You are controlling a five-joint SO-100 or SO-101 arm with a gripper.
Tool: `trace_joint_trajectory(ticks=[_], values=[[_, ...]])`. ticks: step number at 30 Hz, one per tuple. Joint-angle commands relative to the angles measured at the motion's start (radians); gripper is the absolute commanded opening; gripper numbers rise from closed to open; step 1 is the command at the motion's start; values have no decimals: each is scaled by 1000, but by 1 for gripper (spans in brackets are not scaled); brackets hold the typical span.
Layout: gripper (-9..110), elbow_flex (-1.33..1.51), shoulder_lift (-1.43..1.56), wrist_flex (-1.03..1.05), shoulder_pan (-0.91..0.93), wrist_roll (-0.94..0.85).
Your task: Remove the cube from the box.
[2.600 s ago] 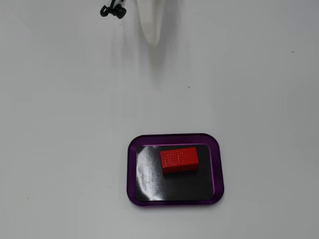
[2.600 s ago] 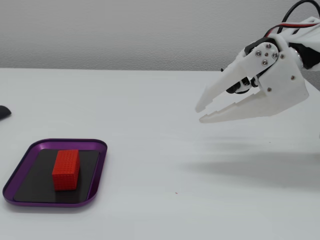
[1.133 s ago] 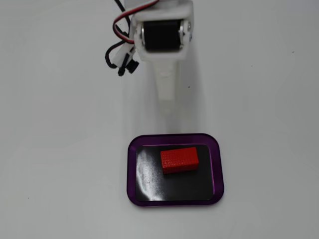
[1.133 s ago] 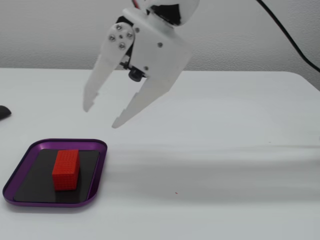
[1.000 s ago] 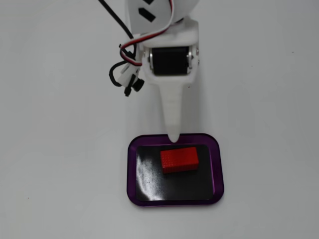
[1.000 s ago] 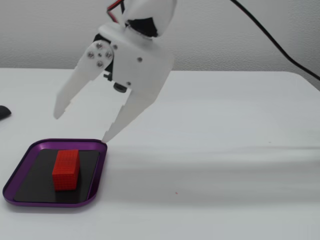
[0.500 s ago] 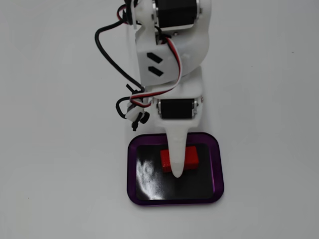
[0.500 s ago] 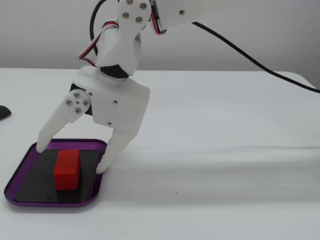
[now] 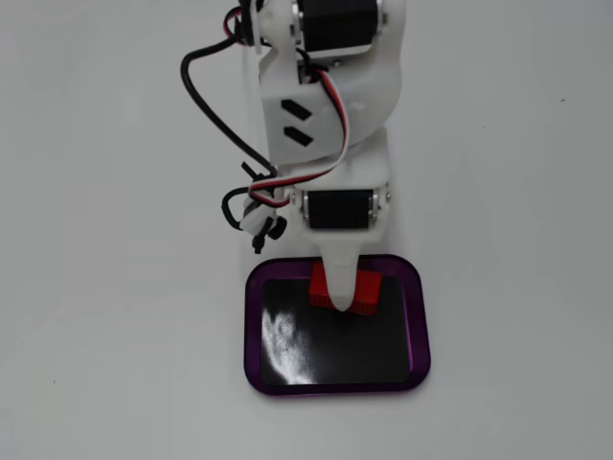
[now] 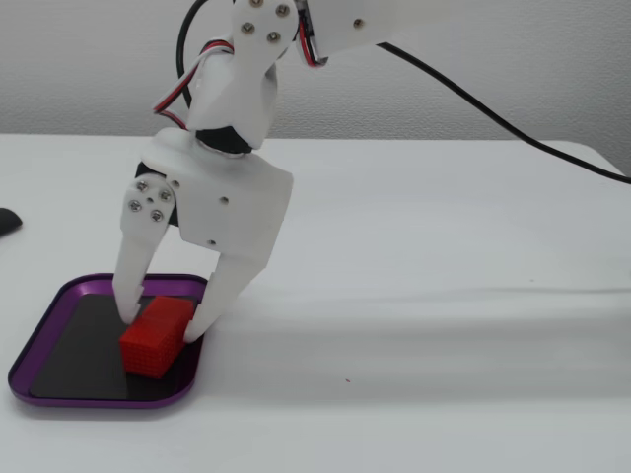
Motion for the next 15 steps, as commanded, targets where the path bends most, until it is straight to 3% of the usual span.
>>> trace_joint_trajectory(ticks=[1,15], values=[[9,-35,11,-17,8,-6],[1,-38,31,-48,2,-6]])
